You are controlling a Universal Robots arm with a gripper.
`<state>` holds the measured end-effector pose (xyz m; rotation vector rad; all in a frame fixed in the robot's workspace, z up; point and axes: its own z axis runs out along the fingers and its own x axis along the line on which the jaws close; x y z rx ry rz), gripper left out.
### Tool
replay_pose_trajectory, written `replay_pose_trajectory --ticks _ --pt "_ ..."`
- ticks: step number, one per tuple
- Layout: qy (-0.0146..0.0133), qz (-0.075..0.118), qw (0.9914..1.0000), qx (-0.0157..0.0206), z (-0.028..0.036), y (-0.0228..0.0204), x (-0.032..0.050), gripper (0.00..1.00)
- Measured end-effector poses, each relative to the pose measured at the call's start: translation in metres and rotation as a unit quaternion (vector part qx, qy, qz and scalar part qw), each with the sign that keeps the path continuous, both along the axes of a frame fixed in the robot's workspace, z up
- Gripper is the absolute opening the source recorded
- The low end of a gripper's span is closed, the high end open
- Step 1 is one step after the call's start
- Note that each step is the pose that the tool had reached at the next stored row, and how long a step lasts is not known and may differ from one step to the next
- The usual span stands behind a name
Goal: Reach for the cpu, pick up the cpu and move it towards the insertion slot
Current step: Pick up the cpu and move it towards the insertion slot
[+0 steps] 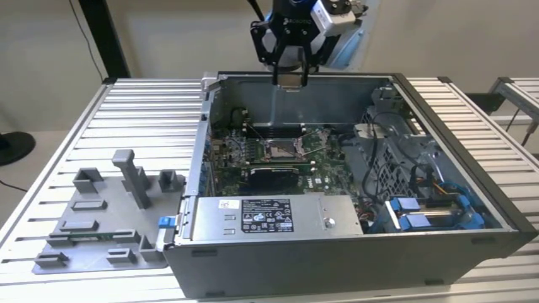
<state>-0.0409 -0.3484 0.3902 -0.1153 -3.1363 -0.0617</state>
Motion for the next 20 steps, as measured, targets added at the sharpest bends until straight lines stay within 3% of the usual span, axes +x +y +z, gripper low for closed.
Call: replay_pose_trajectory --ticks 4,12,20 --pt "0.0000 0.000 1.00000 0.0000 -0.0003 0.0085 0.0028 0.00" --pt "0.0000 0.002 1.00000 0.0000 -0.0008 0.0211 0.0062 0.00" --pt "0.0000 0.003 1.00000 0.0000 -0.0008 0.0233 0.0065 0.00"
